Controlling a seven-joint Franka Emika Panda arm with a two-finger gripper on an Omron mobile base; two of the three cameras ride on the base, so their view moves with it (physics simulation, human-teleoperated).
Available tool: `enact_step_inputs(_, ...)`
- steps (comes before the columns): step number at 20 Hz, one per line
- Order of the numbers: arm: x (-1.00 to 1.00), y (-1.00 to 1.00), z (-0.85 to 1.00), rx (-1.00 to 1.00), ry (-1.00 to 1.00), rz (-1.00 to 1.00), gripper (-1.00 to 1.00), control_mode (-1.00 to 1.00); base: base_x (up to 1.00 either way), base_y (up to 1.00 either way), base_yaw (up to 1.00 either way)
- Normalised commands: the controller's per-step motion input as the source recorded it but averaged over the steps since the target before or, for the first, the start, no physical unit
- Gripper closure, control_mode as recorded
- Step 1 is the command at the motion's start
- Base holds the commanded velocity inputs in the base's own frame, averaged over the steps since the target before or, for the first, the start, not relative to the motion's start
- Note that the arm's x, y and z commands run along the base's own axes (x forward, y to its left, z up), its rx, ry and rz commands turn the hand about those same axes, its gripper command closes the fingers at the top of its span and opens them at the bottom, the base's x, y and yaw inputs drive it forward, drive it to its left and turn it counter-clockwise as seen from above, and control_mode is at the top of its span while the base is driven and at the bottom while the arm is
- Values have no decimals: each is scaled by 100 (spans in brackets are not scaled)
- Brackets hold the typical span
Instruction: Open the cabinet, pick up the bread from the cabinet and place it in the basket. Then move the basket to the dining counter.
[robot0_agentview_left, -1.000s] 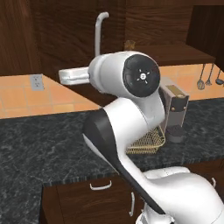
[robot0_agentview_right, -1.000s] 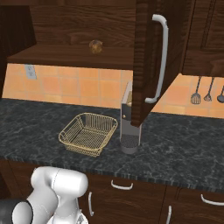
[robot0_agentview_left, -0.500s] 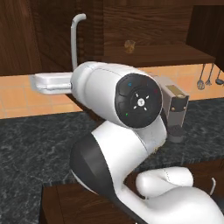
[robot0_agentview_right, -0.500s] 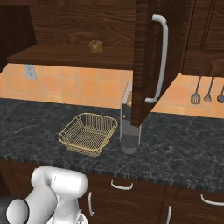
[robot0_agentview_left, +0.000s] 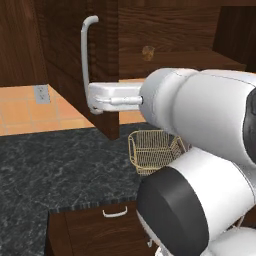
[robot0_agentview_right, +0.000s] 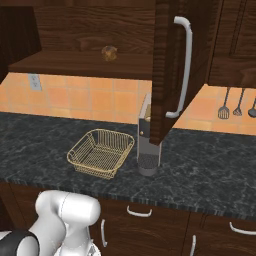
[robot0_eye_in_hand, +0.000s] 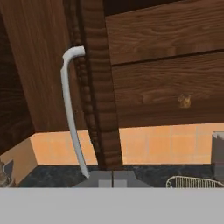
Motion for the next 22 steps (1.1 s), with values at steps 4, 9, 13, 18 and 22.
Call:
enact_step_inputs(4, 24, -100, -3, 0, 2, 0, 100, -100, 0, 0, 0)
enact_step_inputs(9, 55, -100, -20, 0, 2, 0, 100, -100, 0, 0, 0)
enact_step_inputs(13, 71, -93, -7, 0, 0, 0, 100, -100, 0, 0, 0)
enact_step_inputs(18, 80, -75, 0, -1, 0, -8, -100, -100, 0, 0, 0)
enact_step_inputs(22, 80, -49, 0, 0, 0, -7, -100, -100, 0, 0, 0)
